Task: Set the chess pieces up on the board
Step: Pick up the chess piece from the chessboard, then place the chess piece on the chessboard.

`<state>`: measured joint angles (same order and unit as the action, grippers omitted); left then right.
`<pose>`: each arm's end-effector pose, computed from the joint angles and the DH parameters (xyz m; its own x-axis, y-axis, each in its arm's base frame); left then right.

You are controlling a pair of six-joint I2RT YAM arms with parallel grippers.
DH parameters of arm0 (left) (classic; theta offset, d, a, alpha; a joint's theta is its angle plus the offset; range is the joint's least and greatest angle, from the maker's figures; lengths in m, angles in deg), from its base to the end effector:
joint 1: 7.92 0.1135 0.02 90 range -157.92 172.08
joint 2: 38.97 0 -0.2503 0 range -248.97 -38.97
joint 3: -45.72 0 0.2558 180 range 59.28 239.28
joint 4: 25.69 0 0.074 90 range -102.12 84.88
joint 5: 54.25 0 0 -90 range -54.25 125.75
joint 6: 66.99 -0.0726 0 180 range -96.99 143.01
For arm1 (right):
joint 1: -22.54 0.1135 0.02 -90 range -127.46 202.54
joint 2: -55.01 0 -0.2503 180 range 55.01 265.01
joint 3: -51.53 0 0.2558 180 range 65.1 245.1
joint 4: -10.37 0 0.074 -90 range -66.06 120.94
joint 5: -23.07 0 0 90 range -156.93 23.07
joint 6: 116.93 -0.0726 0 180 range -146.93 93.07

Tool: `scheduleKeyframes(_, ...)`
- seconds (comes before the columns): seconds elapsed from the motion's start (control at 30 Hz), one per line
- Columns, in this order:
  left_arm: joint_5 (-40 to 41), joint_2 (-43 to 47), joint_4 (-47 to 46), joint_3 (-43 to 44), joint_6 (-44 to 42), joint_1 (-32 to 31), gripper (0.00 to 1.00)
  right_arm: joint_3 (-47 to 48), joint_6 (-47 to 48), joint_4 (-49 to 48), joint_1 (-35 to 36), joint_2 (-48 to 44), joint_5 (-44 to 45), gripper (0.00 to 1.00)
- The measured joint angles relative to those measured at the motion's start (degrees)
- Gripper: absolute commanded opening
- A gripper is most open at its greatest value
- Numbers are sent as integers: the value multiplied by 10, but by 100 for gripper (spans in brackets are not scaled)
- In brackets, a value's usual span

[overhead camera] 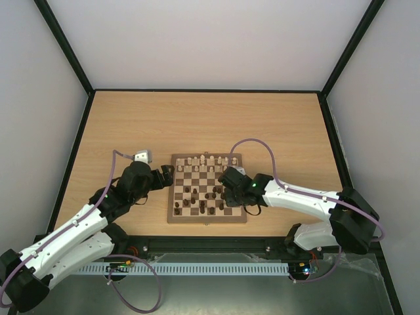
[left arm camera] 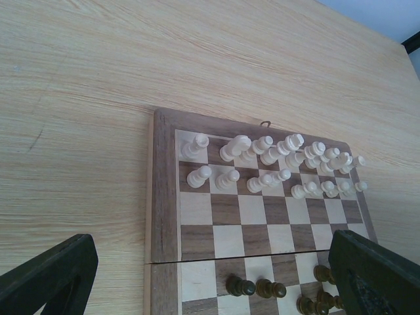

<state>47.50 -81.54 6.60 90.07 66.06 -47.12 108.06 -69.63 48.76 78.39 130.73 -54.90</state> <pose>0.1770 -0.1253 0.2171 -0.6171 -0.3591 -0.7002 0.0843 0.8545 -0.5126 0.1683 0.2212 0.1496 -0.8546 -0.0784 -0.5133 -0.2274 0.9452 0.2343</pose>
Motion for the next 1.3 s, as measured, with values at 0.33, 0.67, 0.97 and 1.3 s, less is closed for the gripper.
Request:
scheduleKeyframes(0.33, -4, 0, -4, 0, 0, 0, 99, -6, -22, 32, 20, -19, 8, 11)
scheduleKeyframes(0.67, -11, -6, -13, -1, 0, 0, 100, -21, -54, 70, 44, -48, 7, 11)
scheduleKeyframes(0.97, -12, -7, -13, -6, 0, 0, 99, -21, -66, 72, 66, -48, 5, 11)
scheduleKeyframes(1.3, -12, -14, -17, -6, 0, 0, 100, -14, -76, 80, 82, -37, 9, 12)
